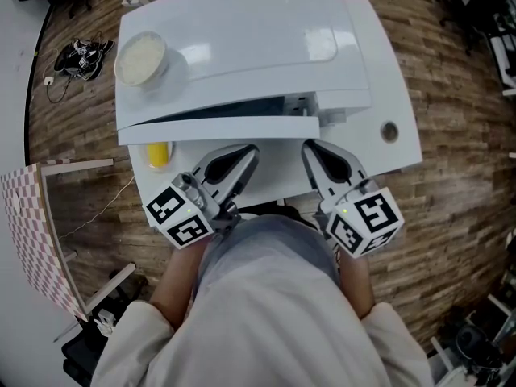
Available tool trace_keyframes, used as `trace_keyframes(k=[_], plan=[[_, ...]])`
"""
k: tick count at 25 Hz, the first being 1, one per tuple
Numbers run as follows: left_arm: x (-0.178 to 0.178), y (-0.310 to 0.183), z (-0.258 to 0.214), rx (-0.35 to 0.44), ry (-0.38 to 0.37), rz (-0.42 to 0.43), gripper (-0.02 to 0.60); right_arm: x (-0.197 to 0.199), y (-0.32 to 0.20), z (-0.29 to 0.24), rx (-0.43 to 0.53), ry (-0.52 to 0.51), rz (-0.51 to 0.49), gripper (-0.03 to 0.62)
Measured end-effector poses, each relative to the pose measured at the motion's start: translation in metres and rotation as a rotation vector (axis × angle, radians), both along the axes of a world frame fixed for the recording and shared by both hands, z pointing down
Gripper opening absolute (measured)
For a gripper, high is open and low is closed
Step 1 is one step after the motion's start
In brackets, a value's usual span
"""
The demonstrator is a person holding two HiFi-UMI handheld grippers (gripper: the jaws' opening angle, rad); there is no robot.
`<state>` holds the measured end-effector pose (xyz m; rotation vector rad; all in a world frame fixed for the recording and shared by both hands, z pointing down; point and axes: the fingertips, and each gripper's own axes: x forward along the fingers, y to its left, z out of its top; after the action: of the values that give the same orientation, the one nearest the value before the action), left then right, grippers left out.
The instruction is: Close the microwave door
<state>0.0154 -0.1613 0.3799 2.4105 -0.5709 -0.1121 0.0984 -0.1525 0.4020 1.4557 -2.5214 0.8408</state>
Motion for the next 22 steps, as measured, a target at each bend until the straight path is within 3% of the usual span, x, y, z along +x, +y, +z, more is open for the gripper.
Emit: trace_keyframes(k=[22], plan=[[-0.009, -0.011, 0.004, -0.031, 0.015, -0.034, 0.014, 0.007, -0.016, 0.000, 0.009, 0.011, 0.057, 0.023]])
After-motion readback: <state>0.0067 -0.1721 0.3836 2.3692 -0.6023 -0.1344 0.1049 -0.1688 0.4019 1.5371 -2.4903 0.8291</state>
